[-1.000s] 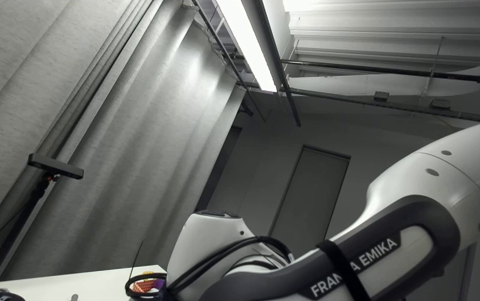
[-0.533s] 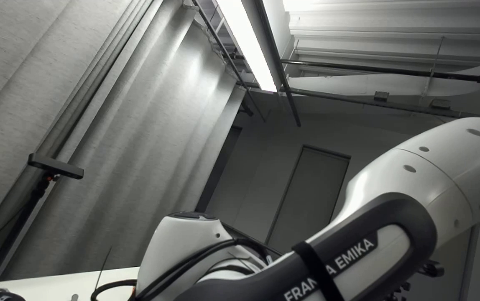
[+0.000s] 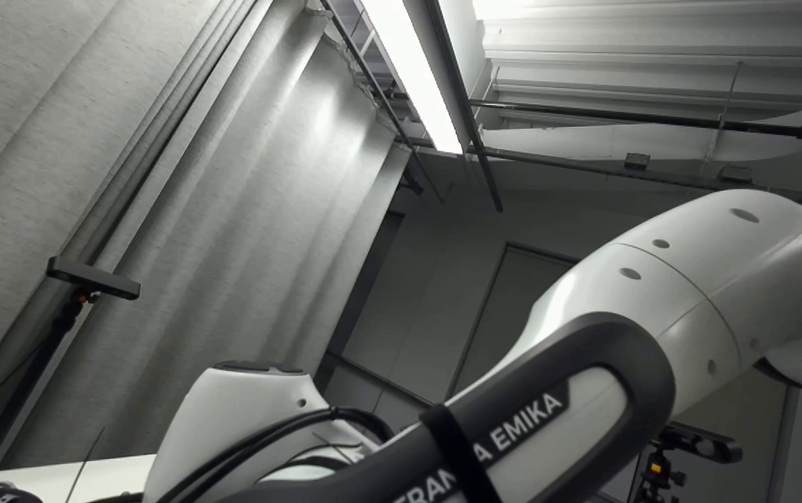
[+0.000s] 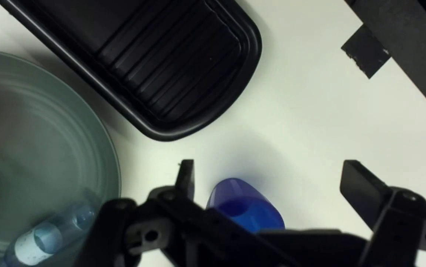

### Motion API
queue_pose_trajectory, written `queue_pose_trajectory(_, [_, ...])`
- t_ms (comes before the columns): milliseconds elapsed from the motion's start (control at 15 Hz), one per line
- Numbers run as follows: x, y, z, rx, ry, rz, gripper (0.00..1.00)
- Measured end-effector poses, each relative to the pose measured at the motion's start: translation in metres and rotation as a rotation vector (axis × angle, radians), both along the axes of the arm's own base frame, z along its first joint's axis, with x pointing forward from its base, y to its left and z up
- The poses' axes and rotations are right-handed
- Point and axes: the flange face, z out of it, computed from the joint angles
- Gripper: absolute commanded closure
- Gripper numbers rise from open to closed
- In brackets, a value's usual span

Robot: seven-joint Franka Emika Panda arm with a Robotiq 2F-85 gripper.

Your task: Put the blue cup on the grey tray

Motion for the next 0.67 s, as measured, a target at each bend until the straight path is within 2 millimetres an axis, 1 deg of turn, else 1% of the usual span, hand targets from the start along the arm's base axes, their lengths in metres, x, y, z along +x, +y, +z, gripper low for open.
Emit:
queue_pose_trajectory(200, [0.015,0.013,-0.006,0.039,-0.034,-0.009,0.00])
queue_pose_trajectory(333, [0.026,0.018,-0.011,0.060,-0.067,-0.011,0.00])
queue_pose_trajectory(667, [0.050,0.022,-0.026,0.097,-0.133,-0.029,0.00])
